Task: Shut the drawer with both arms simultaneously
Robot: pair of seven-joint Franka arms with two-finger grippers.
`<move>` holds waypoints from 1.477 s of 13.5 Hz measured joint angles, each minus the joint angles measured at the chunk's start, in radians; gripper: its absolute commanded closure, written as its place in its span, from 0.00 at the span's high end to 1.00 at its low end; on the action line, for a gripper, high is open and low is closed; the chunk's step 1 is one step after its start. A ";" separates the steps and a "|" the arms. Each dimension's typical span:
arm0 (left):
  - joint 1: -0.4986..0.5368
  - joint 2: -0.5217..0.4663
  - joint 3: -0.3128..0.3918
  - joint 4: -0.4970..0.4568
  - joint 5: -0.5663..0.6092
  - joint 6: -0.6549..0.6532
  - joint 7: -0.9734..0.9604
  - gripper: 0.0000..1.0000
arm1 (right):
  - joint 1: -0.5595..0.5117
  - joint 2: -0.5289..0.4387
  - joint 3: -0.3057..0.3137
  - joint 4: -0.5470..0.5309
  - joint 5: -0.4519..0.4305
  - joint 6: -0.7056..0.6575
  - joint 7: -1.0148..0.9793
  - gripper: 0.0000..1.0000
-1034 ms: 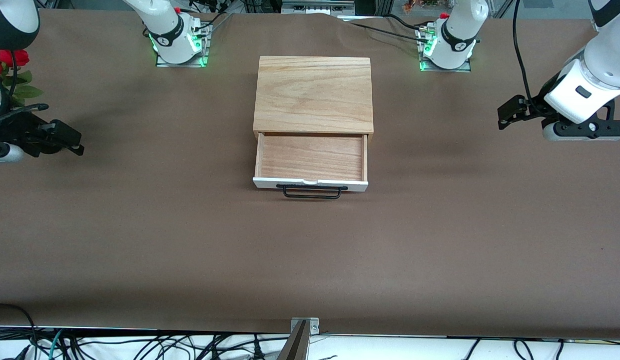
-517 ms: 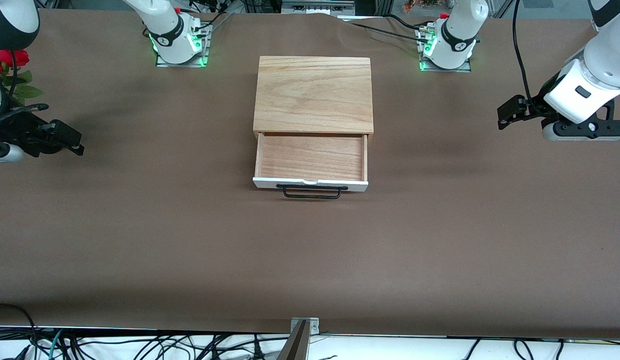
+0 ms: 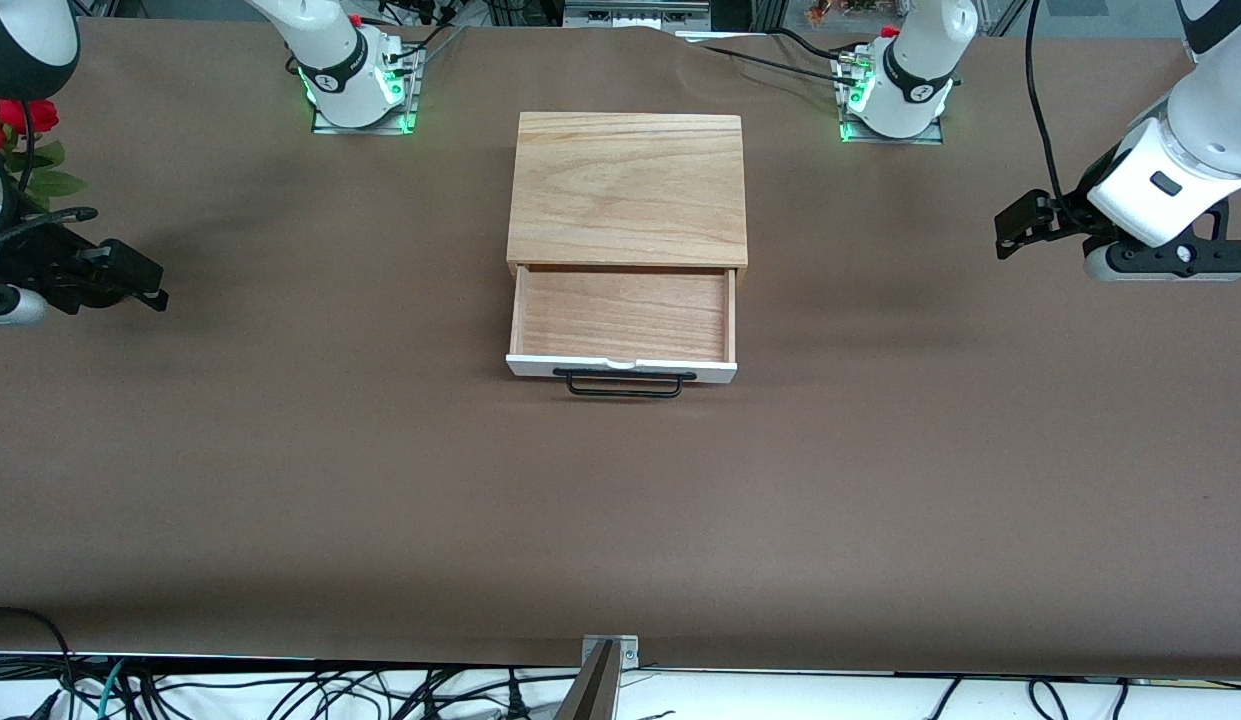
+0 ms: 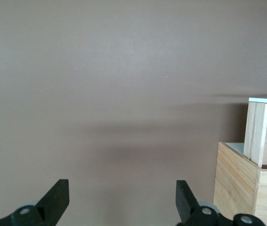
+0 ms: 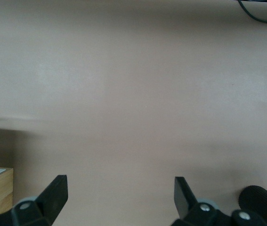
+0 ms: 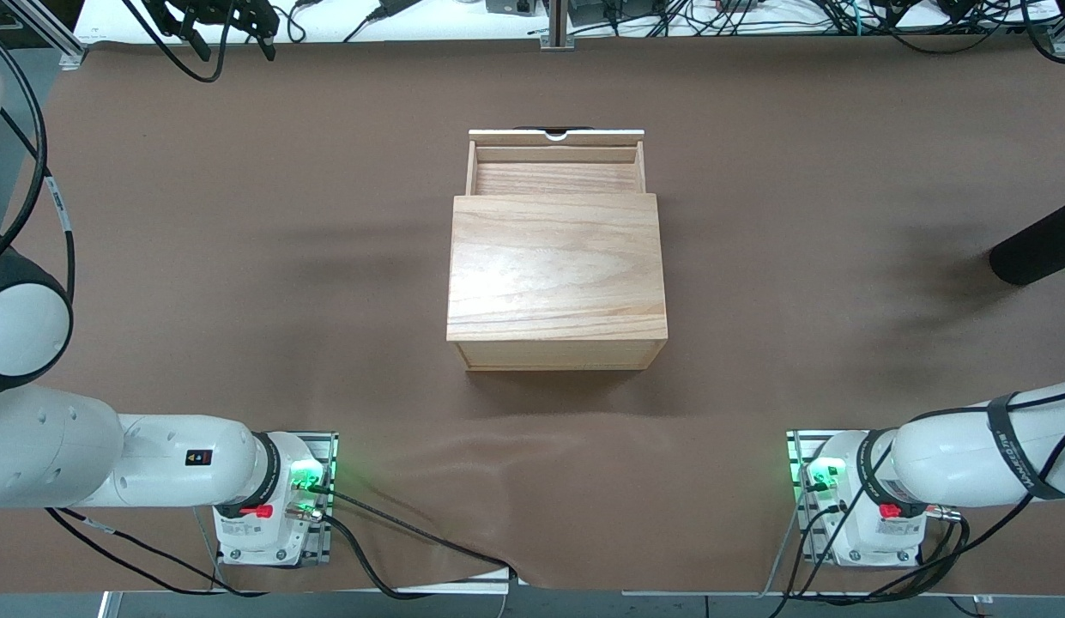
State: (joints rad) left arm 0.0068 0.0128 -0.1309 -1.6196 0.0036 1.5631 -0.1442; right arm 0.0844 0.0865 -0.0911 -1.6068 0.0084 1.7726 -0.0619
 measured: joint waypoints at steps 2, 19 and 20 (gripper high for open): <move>-0.001 0.000 -0.002 0.000 0.000 0.000 0.000 1.00 | 0.000 0.000 0.000 0.000 0.000 0.000 0.000 1.00; -0.049 0.295 -0.047 0.000 -0.370 0.264 0.004 1.00 | 0.159 0.350 0.048 0.001 0.344 0.319 0.003 1.00; -0.055 0.329 -0.054 0.000 -0.406 0.310 0.009 1.00 | 0.160 0.372 0.061 0.002 0.385 0.334 -0.001 1.00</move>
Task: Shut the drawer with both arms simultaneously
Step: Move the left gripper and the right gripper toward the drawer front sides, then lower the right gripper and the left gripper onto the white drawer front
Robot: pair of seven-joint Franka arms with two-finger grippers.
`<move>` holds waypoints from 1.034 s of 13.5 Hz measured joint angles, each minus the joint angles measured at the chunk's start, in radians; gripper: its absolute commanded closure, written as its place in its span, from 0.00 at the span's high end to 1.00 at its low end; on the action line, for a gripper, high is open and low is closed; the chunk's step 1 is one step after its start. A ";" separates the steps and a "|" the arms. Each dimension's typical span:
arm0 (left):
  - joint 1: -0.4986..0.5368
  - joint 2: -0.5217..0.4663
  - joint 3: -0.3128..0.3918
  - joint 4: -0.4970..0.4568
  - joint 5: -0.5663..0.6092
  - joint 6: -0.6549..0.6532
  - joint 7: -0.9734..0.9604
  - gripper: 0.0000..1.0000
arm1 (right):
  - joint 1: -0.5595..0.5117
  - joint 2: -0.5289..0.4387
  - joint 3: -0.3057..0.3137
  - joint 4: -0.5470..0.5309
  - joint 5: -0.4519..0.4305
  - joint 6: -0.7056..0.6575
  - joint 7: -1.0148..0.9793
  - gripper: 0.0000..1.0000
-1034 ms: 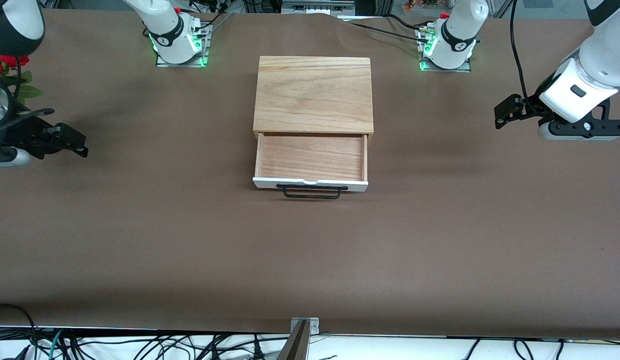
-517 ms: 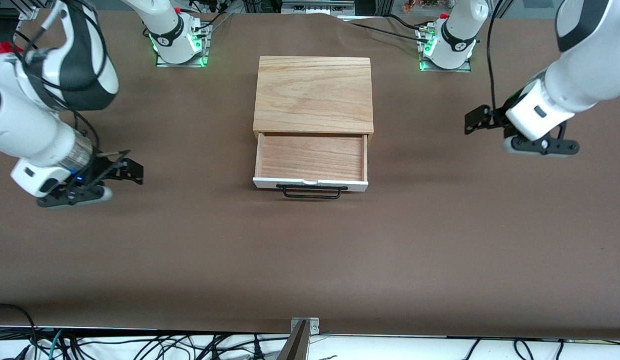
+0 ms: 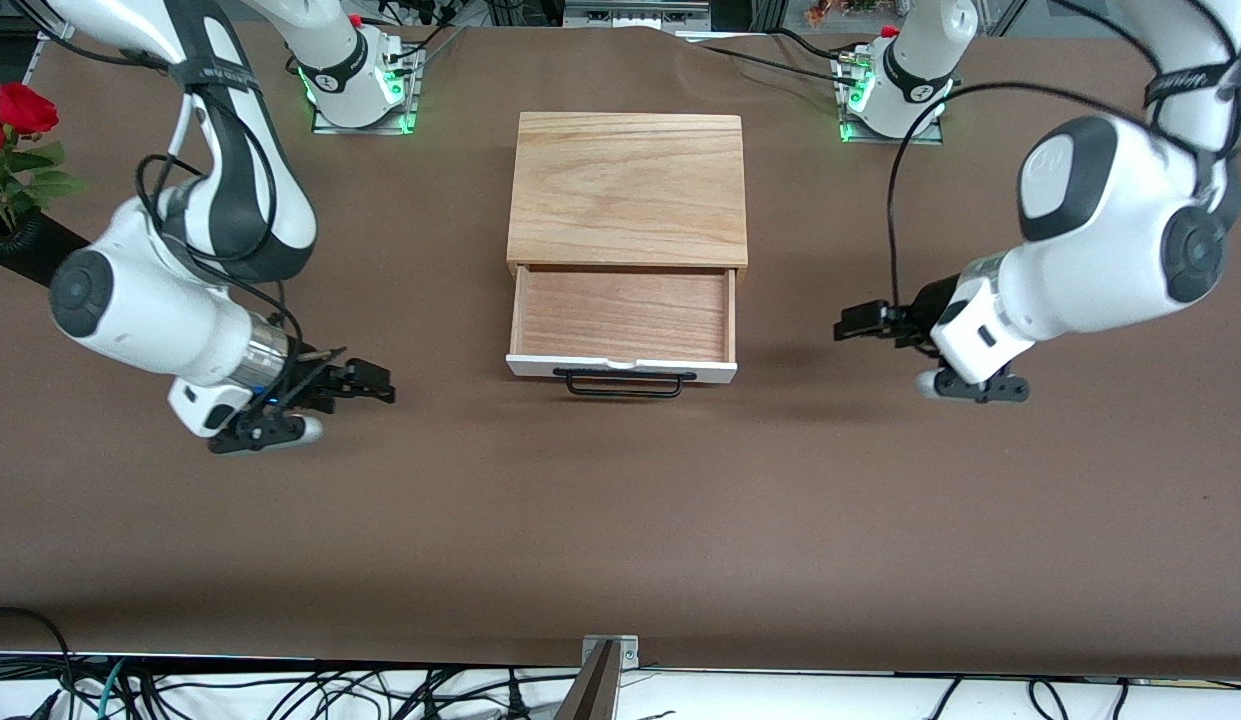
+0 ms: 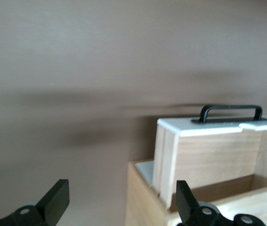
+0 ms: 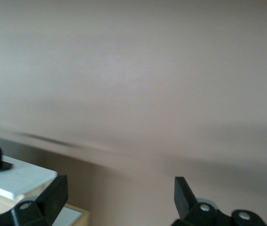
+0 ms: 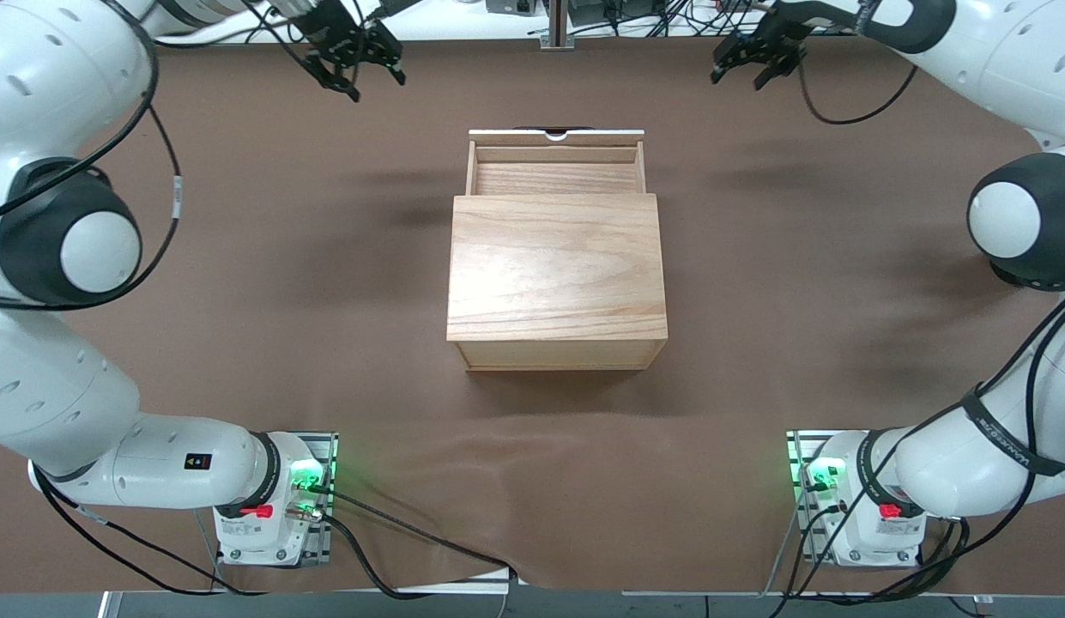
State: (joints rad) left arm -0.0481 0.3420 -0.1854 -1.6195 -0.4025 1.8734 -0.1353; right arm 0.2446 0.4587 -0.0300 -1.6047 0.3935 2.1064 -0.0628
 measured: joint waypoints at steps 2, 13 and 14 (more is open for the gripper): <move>-0.020 0.072 -0.035 0.000 -0.070 0.133 0.032 1.00 | 0.002 0.046 0.032 0.003 0.034 0.045 -0.038 1.00; -0.159 0.312 -0.100 0.038 -0.108 0.409 0.065 1.00 | 0.004 0.148 0.125 0.011 0.319 0.122 -0.207 1.00; -0.163 0.312 -0.101 0.038 -0.108 0.407 0.065 1.00 | 0.004 0.156 0.126 0.011 0.329 0.121 -0.217 1.00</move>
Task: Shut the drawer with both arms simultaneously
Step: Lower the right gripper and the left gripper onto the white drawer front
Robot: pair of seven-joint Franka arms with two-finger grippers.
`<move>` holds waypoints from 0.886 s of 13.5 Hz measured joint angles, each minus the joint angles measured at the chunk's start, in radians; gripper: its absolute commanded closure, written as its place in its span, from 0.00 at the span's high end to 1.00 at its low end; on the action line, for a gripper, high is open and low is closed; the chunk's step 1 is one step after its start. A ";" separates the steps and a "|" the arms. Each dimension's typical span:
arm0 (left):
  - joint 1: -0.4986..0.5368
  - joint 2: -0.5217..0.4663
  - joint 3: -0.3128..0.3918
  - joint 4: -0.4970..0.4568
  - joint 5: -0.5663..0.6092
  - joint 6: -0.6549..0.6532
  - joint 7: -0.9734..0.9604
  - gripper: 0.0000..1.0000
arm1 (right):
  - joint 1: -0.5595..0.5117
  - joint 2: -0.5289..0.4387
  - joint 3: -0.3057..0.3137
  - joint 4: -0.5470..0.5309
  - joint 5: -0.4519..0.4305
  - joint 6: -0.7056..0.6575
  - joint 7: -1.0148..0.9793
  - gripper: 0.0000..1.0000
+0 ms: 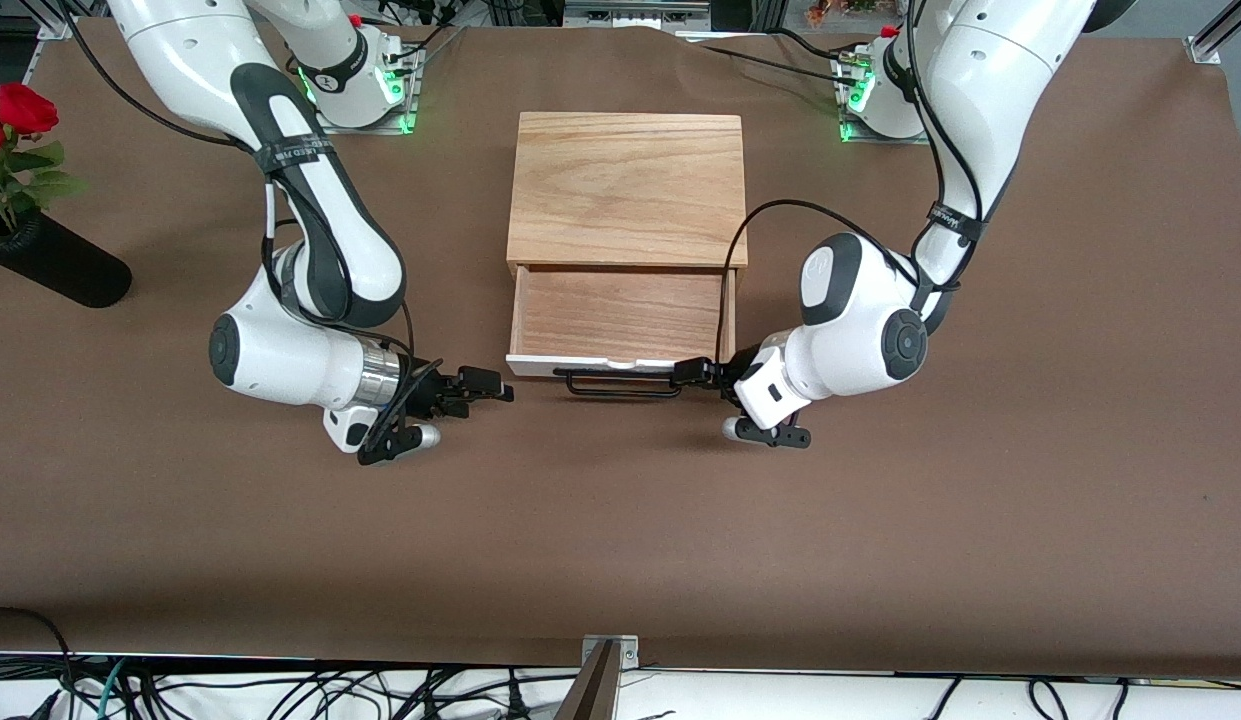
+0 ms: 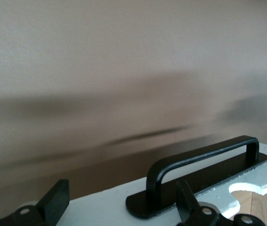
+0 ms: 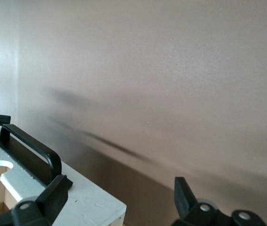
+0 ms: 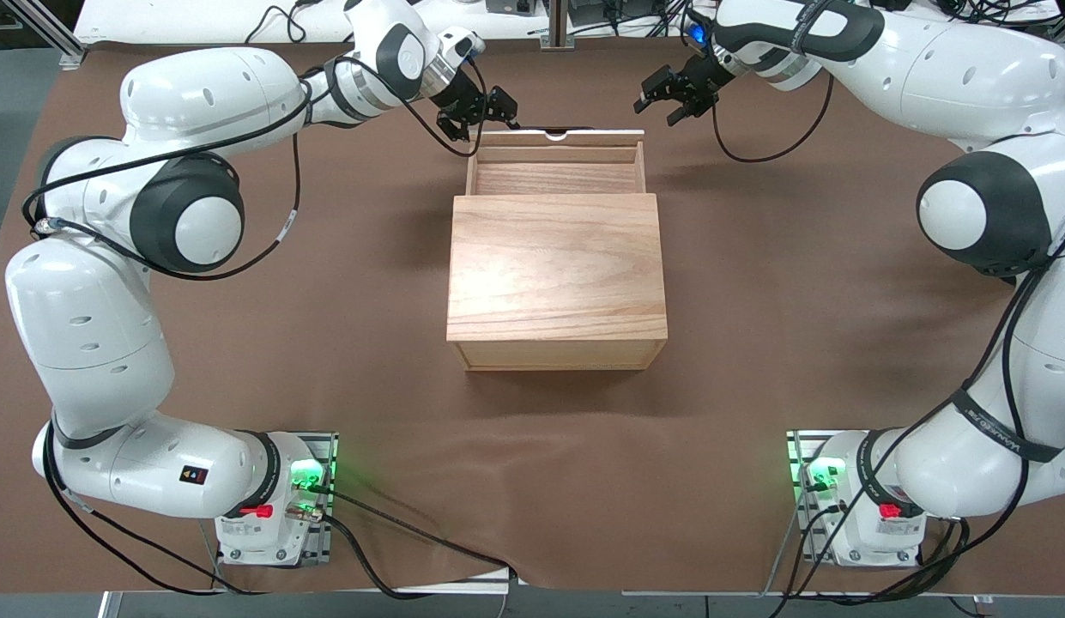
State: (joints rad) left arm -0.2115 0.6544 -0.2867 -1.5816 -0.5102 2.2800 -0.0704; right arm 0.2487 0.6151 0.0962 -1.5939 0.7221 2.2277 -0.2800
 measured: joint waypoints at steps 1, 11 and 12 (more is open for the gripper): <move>-0.002 0.000 0.000 0.000 0.000 -0.002 0.000 1.00 | 0.000 0.008 0.004 0.000 0.004 0.000 -0.003 1.00; 0.003 0.000 0.001 0.013 -0.002 -0.102 -0.001 1.00 | 0.009 0.030 0.044 0.012 0.045 -0.047 -0.004 1.00; 0.004 0.000 0.001 0.015 -0.002 -0.121 -0.001 1.00 | 0.010 0.030 0.045 0.012 0.046 -0.075 -0.004 1.00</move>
State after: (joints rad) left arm -0.2071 0.6544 -0.2861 -1.5669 -0.5120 2.1592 -0.0712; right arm 0.2583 0.6448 0.1408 -1.5816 0.7679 2.1531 -0.2843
